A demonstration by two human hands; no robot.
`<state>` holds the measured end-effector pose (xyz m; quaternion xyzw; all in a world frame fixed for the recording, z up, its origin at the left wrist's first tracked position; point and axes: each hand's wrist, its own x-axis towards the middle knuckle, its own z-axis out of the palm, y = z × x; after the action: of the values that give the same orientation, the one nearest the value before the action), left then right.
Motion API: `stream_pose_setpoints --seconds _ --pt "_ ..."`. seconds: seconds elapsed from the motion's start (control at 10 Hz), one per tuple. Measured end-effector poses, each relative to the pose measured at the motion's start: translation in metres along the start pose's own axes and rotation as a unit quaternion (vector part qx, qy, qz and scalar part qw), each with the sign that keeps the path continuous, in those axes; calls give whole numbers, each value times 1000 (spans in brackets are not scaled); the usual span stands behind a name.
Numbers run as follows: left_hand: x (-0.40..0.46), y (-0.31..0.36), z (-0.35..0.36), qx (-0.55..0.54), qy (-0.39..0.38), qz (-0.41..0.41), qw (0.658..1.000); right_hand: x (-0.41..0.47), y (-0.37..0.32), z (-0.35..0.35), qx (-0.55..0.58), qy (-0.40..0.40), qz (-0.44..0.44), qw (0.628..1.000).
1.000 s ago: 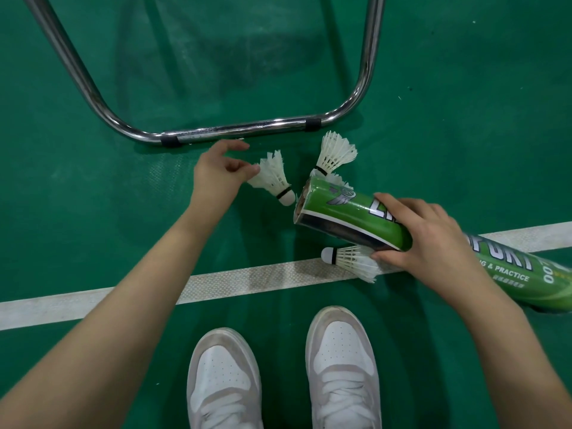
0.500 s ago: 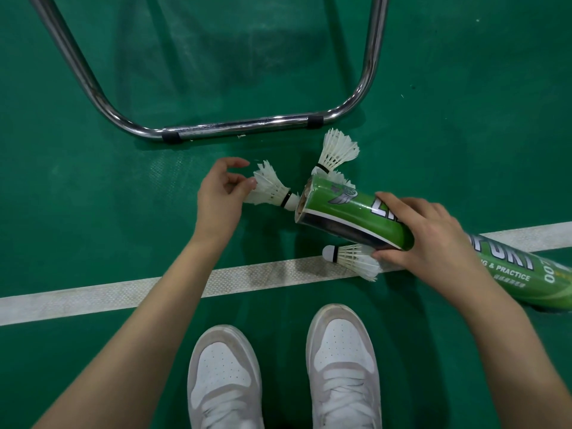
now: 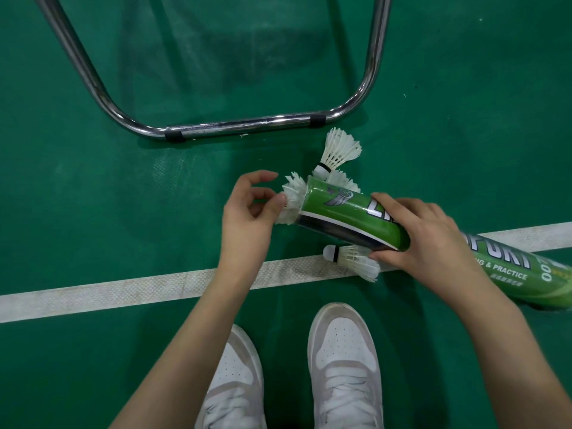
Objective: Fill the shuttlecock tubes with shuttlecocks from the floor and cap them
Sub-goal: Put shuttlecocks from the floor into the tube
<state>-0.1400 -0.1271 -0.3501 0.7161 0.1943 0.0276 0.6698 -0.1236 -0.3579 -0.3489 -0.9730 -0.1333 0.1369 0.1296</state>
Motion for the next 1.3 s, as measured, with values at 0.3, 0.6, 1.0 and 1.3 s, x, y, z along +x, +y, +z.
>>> stream_pose_setpoints --seconds 0.3,0.6,1.0,1.3 --pt "-7 4 6 -46 -82 -23 995 -1 -3 0 2 -1 -2 1000" --pt "-9 8 6 10 -167 -19 986 -5 -4 1 -3 -5 -6 1000" --pt "-16 -9 12 69 -190 3 979 -7 -8 8 -12 -14 -28 999" --pt "-9 -2 9 56 -248 1 967 -9 -8 7 -3 -6 -39 999"
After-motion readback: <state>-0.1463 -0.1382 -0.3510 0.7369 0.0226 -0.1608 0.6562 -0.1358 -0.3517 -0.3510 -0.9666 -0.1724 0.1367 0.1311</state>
